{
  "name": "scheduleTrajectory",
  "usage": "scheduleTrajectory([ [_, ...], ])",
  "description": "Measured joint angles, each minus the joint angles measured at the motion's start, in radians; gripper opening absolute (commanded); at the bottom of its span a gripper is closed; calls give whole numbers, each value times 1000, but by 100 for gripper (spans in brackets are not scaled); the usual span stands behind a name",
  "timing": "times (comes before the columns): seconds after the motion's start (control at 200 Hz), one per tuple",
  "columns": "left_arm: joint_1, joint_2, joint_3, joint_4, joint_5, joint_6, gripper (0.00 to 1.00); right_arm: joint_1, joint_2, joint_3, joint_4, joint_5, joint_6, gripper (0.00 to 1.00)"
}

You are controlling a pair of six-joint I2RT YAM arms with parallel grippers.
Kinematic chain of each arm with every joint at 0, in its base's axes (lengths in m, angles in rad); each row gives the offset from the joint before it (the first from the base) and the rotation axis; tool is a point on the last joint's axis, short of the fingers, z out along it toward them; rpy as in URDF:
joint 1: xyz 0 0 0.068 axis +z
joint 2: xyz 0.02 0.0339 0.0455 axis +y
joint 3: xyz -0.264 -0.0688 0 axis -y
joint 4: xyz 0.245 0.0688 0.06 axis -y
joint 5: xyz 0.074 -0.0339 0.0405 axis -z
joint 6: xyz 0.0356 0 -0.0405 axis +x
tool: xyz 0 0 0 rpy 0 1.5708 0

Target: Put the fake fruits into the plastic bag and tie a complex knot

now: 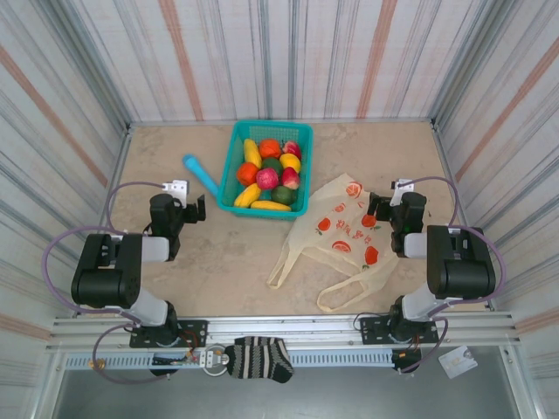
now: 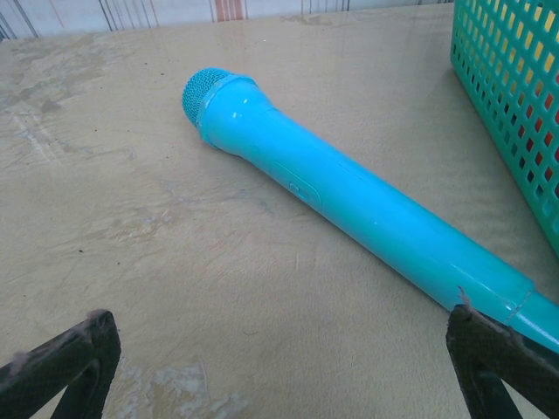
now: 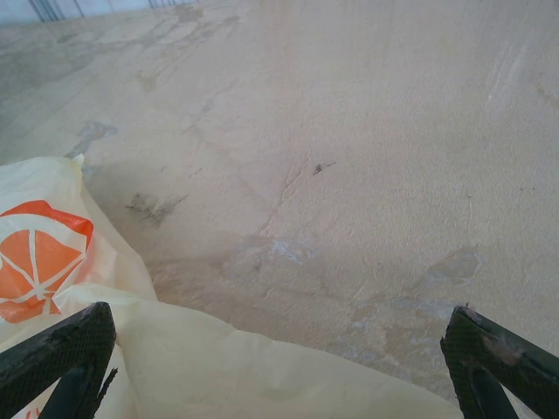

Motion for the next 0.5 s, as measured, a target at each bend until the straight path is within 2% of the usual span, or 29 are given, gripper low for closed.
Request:
scheduleTrajectory([
  [0.501,8,0,0,0,19,0,99,0,0,0,0,-1,0,99],
])
